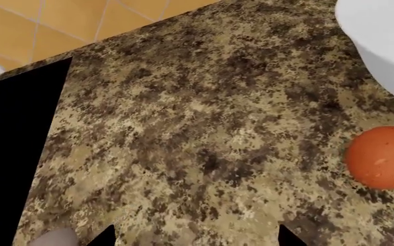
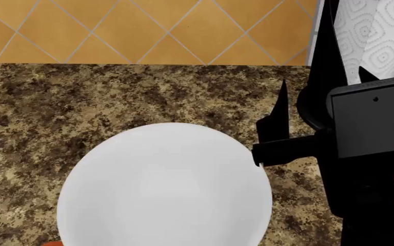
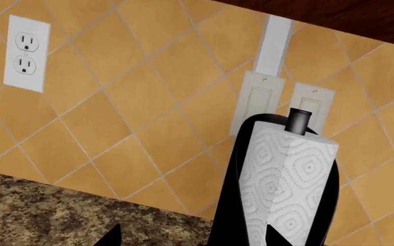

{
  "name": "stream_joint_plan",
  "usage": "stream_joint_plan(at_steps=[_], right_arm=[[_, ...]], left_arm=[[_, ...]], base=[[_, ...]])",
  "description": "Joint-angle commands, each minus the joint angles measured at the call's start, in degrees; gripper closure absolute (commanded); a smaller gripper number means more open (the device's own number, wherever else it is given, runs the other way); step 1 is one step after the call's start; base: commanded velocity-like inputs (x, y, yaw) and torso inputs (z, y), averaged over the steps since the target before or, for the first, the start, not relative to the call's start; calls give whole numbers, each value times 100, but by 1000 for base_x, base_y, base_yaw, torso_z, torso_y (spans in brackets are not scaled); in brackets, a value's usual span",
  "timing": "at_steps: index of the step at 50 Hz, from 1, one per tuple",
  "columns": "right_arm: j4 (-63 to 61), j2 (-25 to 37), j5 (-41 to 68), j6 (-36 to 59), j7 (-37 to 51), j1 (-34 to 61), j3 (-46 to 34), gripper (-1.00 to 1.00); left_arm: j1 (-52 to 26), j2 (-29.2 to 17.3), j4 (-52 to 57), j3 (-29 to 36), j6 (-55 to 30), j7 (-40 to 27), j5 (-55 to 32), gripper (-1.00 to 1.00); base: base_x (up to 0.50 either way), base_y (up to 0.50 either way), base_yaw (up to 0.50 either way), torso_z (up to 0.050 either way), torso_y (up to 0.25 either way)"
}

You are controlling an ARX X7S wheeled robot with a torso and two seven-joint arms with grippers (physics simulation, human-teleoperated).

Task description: Place the eggs and milk next to the bowl.

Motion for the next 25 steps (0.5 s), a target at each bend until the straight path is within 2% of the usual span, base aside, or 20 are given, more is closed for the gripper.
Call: stream_joint_plan(at_steps=[1, 7, 15, 19, 25], right_arm=[[75, -2, -8, -94, -18, -21, -23, -100], [127, -3, -31, -174, -22, -72, -43, -100], [140, 0, -21, -168, -13, -56, -51, -100], [145, 3, -15, -174, -9, -58, -46, -100], [122, 3, 0, -166, 5, -72, -46, -100]], left_arm=[[-62, 205, -211, -372, -347, -875, -764, -100], [-88, 211, -364, -449, -467, -1487, -1115, -100], [-11, 405, -639, -646, -467, -1750, -1148, -100], [10, 455, -810, -780, -514, -2140, -1482, -100], [57, 516, -937, -869, -506, -2332, -1597, -100]], base=[[0, 0, 0, 0, 0], [0, 0, 0, 0, 0], [0, 0, 0, 0, 0], [0, 0, 0, 0, 0], [0, 0, 0, 0, 0]])
